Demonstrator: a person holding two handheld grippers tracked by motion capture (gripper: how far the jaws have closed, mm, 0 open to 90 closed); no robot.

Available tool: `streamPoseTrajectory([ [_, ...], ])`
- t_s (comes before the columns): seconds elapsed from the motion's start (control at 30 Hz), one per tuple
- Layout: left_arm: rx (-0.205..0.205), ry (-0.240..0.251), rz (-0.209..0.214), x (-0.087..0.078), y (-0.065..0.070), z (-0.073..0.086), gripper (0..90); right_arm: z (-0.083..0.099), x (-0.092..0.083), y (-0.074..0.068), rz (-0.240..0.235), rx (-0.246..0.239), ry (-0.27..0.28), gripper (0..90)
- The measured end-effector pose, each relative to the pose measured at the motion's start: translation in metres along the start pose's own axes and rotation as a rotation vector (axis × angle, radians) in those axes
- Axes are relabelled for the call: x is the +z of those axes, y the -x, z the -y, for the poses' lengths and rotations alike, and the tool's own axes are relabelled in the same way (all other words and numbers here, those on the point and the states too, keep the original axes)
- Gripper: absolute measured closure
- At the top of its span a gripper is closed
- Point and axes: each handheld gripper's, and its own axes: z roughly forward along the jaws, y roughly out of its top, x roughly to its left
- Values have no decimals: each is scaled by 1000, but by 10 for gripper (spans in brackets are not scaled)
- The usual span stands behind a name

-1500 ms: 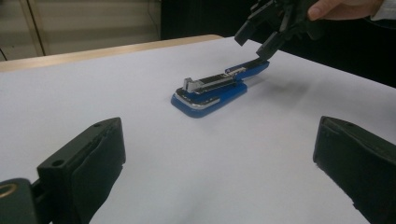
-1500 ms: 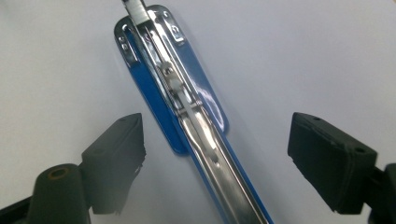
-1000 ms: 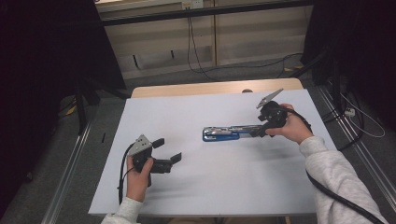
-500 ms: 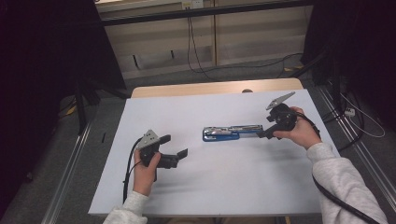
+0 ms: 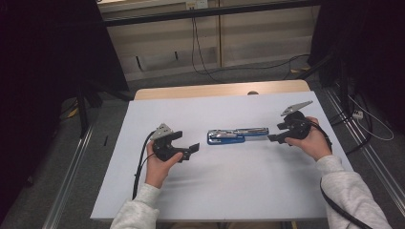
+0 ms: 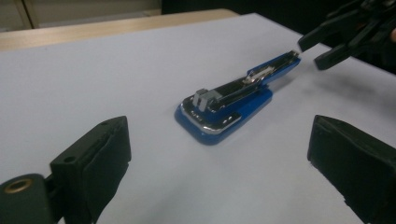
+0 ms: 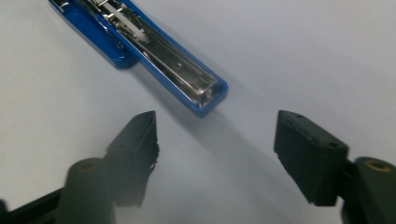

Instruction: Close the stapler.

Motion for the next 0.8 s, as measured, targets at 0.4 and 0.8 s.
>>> streamPoseTrajectory([
  [0.4, -21, -82, -42, 30, -12, -2, 657, 11, 5, 0, 66, 12, 0, 853],
  [0.8, -1, -185, -13, 60, -7, -2, 900, 11, 24, -4, 28, 21, -13, 900],
])
